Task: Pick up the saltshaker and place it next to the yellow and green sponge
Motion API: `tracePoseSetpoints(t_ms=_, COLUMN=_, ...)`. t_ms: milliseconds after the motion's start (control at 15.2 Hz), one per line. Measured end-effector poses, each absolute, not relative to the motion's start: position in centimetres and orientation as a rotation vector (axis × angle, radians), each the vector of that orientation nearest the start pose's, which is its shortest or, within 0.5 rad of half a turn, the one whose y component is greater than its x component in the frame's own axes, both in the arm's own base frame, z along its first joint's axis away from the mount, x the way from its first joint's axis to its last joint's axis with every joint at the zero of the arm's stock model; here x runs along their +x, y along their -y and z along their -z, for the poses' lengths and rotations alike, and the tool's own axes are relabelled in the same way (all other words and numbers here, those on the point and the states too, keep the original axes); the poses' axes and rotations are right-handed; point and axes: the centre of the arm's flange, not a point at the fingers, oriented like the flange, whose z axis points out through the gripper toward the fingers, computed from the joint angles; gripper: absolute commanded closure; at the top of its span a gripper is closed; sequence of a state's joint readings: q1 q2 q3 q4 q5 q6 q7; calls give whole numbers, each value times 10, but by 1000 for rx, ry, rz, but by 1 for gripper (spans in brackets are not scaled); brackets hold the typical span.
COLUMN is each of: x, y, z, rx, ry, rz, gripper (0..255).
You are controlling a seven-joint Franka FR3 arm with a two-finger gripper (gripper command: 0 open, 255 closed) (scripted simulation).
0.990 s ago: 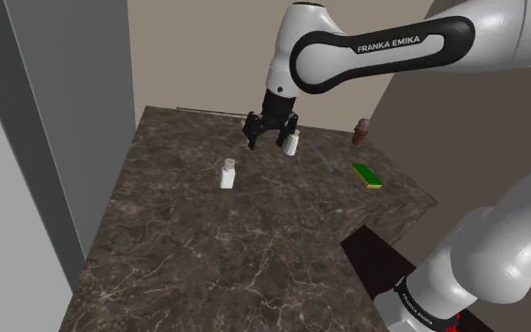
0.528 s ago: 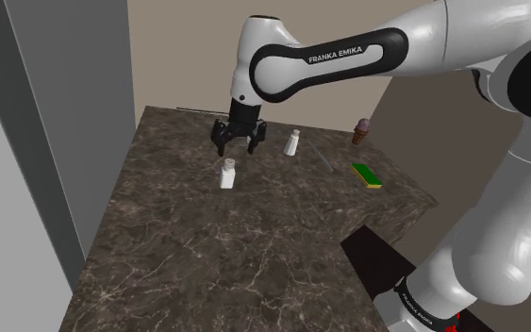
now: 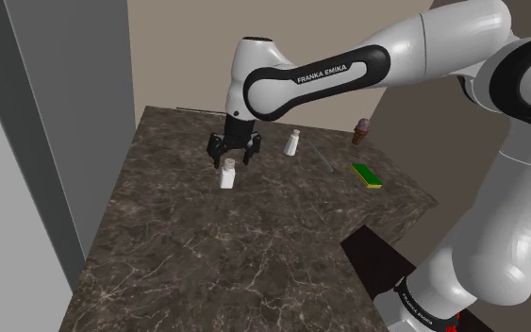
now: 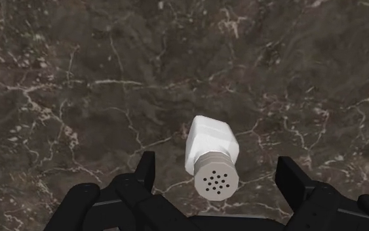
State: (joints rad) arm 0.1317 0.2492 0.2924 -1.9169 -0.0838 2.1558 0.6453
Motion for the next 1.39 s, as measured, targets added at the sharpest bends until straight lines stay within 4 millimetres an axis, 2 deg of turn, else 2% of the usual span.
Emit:
tracePoseSetpoints(t_ms=396, x=559, y=-241, z=-367, rx=-3126, ry=-288, rz=2, gripper=0)
tracePoseSetpoints(t_ms=462, x=559, y=-241, z=-367, rx=-3126, ry=-288, rz=2, gripper=255)
tracePoseSetpoints(t_ms=1122, x=559, y=-241, z=-367, rx=-3126, ry=-288, rz=3, gripper=255)
tracePoseSetpoints(t_ms=1386, x=560, y=-241, z=-383, rx=-3126, ry=-288, rz=2, gripper=255)
